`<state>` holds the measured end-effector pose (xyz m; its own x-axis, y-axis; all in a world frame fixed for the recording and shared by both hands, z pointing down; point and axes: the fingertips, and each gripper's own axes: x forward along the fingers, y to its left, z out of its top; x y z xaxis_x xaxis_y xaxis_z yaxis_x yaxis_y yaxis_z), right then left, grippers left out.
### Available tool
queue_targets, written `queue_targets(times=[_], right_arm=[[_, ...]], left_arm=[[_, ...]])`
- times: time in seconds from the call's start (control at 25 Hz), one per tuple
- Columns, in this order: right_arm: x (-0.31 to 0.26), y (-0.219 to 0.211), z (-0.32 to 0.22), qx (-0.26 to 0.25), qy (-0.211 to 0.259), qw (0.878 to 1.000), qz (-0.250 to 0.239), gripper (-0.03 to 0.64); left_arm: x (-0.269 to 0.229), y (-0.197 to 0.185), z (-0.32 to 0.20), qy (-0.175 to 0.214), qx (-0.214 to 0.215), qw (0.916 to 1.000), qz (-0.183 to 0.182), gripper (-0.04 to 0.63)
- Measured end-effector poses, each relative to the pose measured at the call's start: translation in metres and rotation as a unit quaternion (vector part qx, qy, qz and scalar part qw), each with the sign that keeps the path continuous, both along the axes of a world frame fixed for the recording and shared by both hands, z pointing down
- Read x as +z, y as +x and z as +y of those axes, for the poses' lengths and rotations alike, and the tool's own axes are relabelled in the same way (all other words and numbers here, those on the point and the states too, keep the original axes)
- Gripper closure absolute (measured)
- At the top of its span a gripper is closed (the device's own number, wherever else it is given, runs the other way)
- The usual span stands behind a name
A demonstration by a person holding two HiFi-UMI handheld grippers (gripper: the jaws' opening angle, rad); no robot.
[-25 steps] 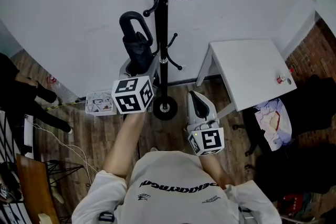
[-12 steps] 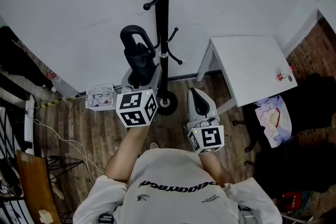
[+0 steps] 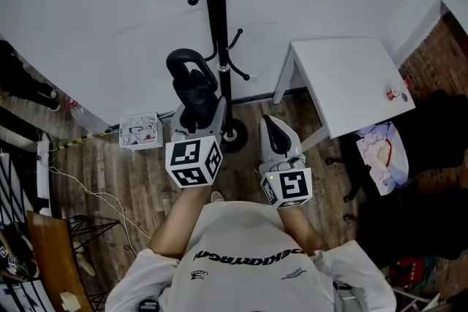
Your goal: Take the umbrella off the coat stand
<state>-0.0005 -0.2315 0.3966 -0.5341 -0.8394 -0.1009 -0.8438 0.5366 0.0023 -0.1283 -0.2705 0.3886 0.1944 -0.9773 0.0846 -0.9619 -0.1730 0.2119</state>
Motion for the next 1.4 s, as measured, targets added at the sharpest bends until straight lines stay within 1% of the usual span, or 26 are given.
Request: queue_targets(times=[0.28,0.48,0.92,1.4], right_arm=[[0.006,0.002,-0.003,-0.002,-0.008,1.0,0.0,0.623],[0.007,0.003,-0.006,-0.003,-0.009,1.0,0.005,0.623],[0.018,0.011,-0.01,-0.01,-0.02,1.0,0.015,0.623],[0.026,0.019,-0.009,-0.015,-0.028,0.999,0.019,0.623]], left_arm=[[0.012,0.01,0.011,0.009,0.004,0.9999,-0.001,0.33],[0.019,0.015,0.016,0.02,0.006,0.9997,0.008,0.33],[0.043,0.023,0.027,0.035,-0.007,0.9993,-0.007,0.33],[0.064,0.034,0.035,0.018,-0.02,0.9996,-0.009,0.33]])
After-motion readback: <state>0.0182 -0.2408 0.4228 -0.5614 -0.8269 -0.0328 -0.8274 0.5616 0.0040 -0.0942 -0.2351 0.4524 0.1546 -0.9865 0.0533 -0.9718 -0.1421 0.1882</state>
